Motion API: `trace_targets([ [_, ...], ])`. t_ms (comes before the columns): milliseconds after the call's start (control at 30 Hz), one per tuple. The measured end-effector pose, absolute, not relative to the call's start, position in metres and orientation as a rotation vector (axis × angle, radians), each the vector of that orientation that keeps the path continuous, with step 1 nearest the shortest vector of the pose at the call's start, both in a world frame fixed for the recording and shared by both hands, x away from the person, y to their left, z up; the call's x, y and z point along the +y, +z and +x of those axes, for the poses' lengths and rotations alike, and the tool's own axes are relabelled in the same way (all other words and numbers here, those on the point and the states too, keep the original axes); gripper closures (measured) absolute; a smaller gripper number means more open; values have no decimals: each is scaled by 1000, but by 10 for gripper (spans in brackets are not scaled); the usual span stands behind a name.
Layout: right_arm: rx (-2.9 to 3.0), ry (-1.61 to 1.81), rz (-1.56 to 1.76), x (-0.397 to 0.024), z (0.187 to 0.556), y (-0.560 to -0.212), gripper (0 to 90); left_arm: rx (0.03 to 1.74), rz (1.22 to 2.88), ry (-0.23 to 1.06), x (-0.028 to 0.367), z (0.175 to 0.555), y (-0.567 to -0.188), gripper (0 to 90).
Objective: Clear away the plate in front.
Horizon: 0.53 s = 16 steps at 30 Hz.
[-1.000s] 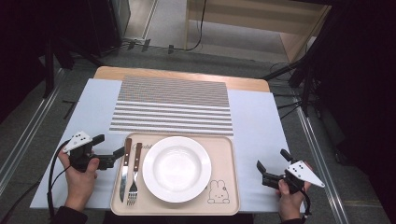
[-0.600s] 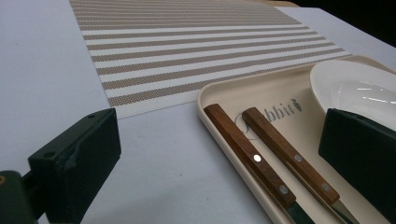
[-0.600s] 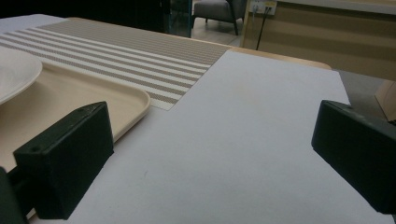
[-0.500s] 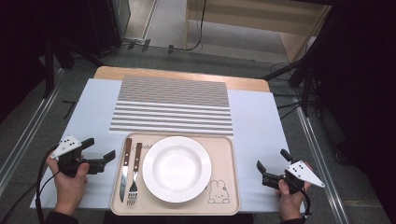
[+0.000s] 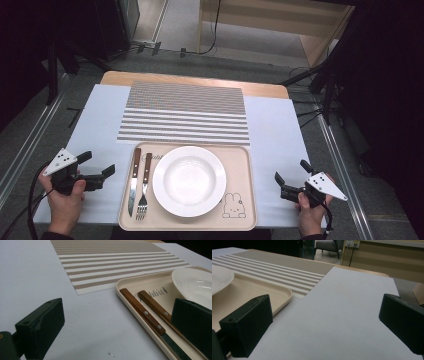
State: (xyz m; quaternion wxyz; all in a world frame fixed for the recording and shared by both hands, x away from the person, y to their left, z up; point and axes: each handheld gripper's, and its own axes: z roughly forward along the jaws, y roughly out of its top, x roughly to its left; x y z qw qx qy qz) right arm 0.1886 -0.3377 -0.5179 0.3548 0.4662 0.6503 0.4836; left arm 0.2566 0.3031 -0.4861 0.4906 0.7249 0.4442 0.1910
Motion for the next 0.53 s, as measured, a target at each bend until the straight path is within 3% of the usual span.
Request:
trace_targets([
  [533, 1678, 1248, 1231, -338, 191, -518, 0, 1095, 1753, 458, 308, 255, -489, 0],
])
